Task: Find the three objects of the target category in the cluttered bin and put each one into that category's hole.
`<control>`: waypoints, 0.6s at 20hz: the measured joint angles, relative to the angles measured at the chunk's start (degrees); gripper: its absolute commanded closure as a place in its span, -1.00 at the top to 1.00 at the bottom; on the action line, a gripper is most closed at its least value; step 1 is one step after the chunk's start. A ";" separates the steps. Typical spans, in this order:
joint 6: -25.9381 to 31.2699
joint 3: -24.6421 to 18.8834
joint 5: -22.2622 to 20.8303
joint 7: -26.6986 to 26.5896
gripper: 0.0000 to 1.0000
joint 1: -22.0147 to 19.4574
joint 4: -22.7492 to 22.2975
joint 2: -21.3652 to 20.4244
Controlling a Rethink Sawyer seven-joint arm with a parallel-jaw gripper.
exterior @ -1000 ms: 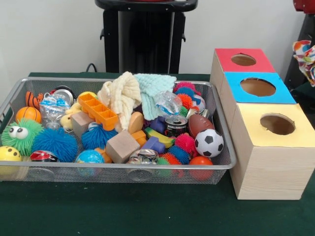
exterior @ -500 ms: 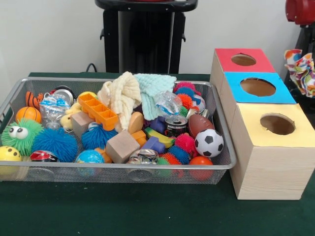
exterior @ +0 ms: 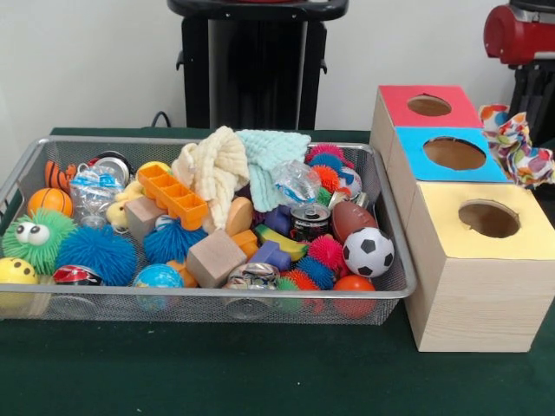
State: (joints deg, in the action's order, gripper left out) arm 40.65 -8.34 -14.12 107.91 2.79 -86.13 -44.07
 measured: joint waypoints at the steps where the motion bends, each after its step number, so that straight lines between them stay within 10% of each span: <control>1: 0.00 -0.01 -0.26 0.00 -1.00 -0.01 0.12 0.22; 12: -0.01 -0.01 -1.48 0.00 -1.00 -1.07 0.22 1.50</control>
State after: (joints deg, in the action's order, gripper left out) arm 40.64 -8.34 -15.61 107.91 1.72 -85.92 -42.57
